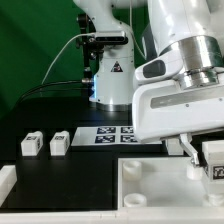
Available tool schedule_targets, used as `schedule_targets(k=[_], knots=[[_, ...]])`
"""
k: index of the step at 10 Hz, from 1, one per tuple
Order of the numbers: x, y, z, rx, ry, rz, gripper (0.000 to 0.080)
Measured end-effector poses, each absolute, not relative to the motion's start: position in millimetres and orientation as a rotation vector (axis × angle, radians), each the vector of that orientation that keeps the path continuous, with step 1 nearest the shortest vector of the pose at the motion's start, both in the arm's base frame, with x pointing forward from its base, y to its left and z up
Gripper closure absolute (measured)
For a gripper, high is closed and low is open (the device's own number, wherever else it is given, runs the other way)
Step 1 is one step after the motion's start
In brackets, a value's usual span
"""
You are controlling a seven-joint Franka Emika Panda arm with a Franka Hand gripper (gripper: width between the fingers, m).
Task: Assemble one leg
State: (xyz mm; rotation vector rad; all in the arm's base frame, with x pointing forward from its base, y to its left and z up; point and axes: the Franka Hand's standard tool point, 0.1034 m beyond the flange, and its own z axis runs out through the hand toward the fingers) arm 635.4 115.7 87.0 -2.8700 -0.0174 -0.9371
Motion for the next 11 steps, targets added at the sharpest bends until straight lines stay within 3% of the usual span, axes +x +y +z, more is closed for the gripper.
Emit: schedule_targets(k=[11], knots=[[619,121,86.2,-2.881,-0.053,-0.909,0.0508]])
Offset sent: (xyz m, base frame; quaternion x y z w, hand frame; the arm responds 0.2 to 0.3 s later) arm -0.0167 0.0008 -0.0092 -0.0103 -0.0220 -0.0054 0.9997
